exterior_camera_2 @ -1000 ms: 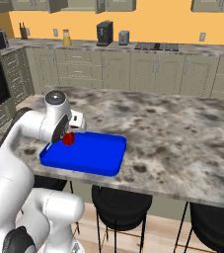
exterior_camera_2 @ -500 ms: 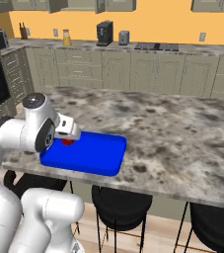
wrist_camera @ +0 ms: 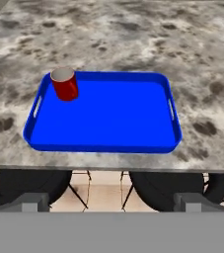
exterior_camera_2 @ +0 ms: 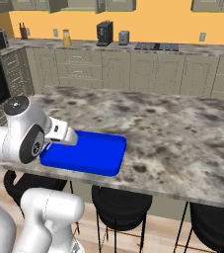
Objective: There is a tray on the dining counter. Grab the cup, mug, and pitcher and place them on the tray. The pitcher may be placed next to the tray if it cannot fit the tray.
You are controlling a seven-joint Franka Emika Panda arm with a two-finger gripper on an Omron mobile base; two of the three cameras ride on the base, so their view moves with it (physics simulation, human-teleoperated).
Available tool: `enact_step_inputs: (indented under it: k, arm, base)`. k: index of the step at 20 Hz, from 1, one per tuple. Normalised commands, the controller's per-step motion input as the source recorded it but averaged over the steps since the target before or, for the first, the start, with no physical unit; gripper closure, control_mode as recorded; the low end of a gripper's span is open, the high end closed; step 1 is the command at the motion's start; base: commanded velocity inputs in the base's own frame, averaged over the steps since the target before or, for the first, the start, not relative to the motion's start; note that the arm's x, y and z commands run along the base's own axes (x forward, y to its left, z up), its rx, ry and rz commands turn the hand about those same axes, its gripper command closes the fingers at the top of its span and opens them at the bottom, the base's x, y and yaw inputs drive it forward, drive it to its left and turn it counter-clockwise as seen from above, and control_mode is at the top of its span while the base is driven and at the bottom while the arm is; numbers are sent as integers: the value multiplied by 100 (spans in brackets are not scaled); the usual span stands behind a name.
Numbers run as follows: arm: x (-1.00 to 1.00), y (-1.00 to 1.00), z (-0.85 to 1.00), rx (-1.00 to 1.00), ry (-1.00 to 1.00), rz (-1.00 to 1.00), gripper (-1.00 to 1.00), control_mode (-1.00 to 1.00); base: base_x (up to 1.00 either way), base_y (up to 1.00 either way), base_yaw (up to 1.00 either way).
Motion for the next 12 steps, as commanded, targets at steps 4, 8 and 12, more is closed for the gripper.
enact_step_inputs:
  k: [4,8,12]
  arm:
    - [-76,-22,37,0,0,0,-100,-100]
    - [-62,-15,18,0,0,0,-100,-100]
    - [-24,-2,47,0,0,0,-100,-100]
  base:
    - [0,0,0]
    - [0,0,0]
    - [0,0,0]
